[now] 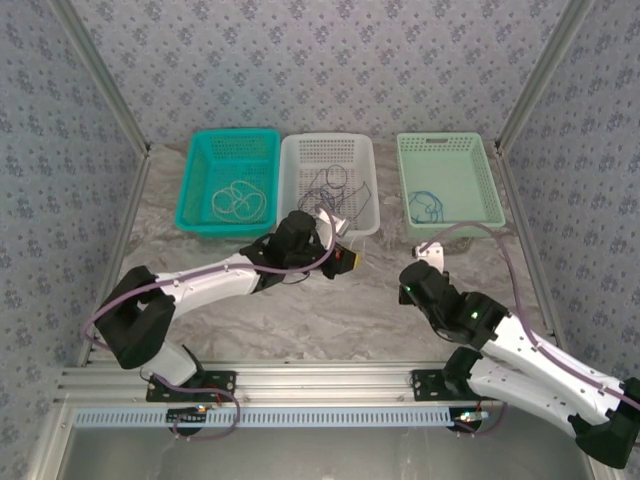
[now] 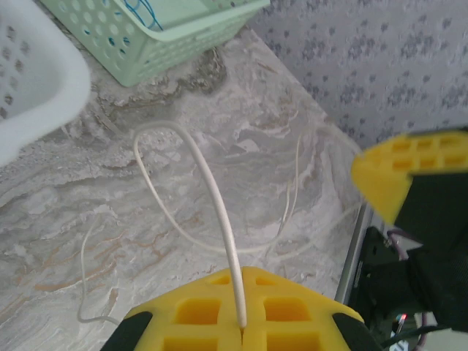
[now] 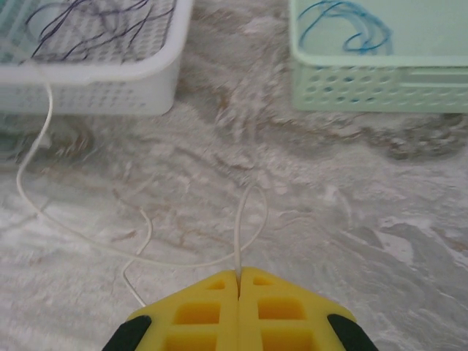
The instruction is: Untangle the cables
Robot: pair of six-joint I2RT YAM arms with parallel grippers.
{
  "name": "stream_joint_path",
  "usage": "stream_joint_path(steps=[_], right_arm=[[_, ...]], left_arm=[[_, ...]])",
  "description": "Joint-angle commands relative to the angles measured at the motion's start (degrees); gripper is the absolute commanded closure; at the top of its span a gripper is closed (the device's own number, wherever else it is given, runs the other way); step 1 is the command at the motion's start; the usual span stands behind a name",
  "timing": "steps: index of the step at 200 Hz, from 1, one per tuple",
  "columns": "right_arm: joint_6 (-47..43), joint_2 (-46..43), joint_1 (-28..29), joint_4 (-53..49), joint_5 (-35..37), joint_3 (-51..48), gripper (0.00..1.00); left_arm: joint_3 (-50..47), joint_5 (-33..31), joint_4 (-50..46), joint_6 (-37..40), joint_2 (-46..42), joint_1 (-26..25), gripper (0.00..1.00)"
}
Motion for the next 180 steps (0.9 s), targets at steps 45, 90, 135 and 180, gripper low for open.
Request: stream_joint_path(steps=[45,90,135,180], right_arm=[[-9.2,-1.4,0.2,5.0,-11.0,-3.5,0.78],[-8.3,-0.1,0.1,1.4,-6.9,-2.3,0.78],[-2.4,-3.2,0.1,4.1,-5.7,-3.8,0.35],[-5.7,-5.9,0.0,10.3,-3.8,-4.0,0.28]], left_arm=[[-2.6,5.5,7.9,-6.4,-5.5,3.3,1.00],[-3.8,5.7,13.9,-9.3,-7.0,3.4,1.00],[-3.5,6.1,12.0,-8.6,-8.9,3.4,1.00],[-2.7,9.9,11.9,-9.5,-9.5,3.4,1.00]])
